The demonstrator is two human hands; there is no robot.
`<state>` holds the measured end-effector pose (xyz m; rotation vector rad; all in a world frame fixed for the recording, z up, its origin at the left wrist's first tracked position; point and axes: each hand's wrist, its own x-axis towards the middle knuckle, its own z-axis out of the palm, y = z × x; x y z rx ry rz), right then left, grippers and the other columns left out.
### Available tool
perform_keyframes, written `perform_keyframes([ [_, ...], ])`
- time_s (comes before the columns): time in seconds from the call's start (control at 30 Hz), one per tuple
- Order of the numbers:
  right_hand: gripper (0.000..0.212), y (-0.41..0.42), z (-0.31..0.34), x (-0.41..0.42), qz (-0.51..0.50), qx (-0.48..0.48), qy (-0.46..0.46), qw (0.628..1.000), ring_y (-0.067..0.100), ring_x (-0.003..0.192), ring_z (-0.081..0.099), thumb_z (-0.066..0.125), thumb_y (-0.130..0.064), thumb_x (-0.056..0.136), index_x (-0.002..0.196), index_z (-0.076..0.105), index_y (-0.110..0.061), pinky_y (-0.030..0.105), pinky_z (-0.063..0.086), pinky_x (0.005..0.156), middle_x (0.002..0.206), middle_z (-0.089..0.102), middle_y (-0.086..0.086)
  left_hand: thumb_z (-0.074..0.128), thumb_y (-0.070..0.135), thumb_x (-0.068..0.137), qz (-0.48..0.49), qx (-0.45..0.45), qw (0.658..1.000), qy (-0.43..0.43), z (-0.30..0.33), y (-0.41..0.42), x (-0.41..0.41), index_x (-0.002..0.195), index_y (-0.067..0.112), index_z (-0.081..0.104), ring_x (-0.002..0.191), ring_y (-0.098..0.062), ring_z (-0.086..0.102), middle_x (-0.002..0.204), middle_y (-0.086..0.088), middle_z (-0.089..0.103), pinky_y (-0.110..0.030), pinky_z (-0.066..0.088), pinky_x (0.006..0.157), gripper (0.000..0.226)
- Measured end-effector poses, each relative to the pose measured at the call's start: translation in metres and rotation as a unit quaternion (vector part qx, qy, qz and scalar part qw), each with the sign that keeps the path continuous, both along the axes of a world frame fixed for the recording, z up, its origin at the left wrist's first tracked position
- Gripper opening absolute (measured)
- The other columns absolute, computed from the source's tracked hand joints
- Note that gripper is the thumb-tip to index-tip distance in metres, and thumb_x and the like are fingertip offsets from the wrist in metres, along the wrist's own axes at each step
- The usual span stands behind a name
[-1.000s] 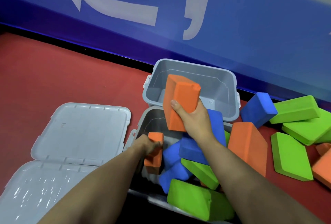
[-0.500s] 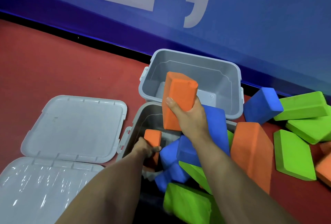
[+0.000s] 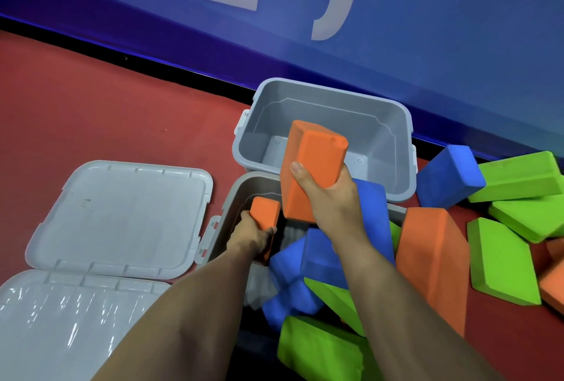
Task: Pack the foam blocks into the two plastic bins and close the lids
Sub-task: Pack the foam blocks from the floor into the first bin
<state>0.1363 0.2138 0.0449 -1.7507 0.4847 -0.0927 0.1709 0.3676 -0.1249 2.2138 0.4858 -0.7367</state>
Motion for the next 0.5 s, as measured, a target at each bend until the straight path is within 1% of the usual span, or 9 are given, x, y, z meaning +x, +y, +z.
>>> perform_keyframes([
  [0.1,0.053,-0.003,0.001,-0.001,0.016,-0.009,0.003,1.0,-0.002,0.094,0.067,0.079,-0.064,0.075,0.119,0.061,-0.039,0.025,0.055,0.08,0.103,0.07,-0.02,0.074,0.037,0.088,0.027,-0.019,0.999,-0.027,-0.001,-0.009,0.008,0.137,0.012,0.037,0.116,-0.036,0.06,0.126,-0.011,0.061,-0.045,0.047,0.095,0.066],
  [0.17,0.057,-0.005,0.001,0.0,0.025,-0.018,0.007,1.0,-0.002,0.095,0.066,0.078,-0.064,0.075,0.122,0.061,-0.039,0.022,0.053,0.078,0.105,0.07,-0.02,0.078,0.034,0.084,0.036,-0.036,0.998,-0.047,-0.003,-0.013,0.013,0.141,0.011,0.038,0.119,-0.035,0.058,0.133,-0.013,0.057,-0.046,0.047,0.1,0.073],
  [0.23,0.058,-0.006,0.001,0.001,0.029,-0.022,0.009,0.999,0.0,0.097,0.067,0.078,-0.066,0.074,0.123,0.061,-0.039,0.025,0.054,0.081,0.105,0.07,-0.02,0.083,0.036,0.08,0.043,-0.055,0.996,-0.049,-0.006,-0.014,0.015,0.145,0.011,0.036,0.122,-0.035,0.056,0.137,-0.014,0.053,-0.048,0.045,0.104,0.084],
  [0.3,0.057,-0.007,0.002,0.002,0.031,-0.025,0.011,0.999,0.0,0.097,0.067,0.078,-0.067,0.074,0.121,0.062,-0.039,0.029,0.056,0.084,0.105,0.071,-0.02,0.084,0.037,0.08,0.042,-0.068,0.996,-0.04,-0.008,-0.01,0.013,0.149,0.011,0.031,0.127,-0.035,0.052,0.142,-0.015,0.05,-0.048,0.042,0.108,0.091],
  [0.4,0.054,-0.006,0.005,0.002,0.035,-0.022,0.013,0.999,0.0,0.095,0.068,0.078,-0.066,0.074,0.118,0.063,-0.039,0.031,0.057,0.085,0.103,0.072,-0.02,0.08,0.033,0.085,0.028,-0.091,0.995,-0.033,-0.008,0.0,0.009,0.155,0.008,0.024,0.135,-0.034,0.046,0.148,-0.016,0.045,-0.044,0.037,0.112,0.093],
  [0.5,0.05,-0.003,0.011,0.0,0.043,-0.019,0.008,0.999,-0.004,0.092,0.067,0.078,-0.064,0.076,0.117,0.064,-0.038,0.027,0.056,0.082,0.101,0.072,-0.021,0.076,0.036,0.089,0.009,-0.088,0.996,-0.024,-0.006,0.009,0.009,0.152,0.005,0.025,0.133,-0.035,0.049,0.147,-0.017,0.048,-0.044,0.04,0.111,0.087],
])
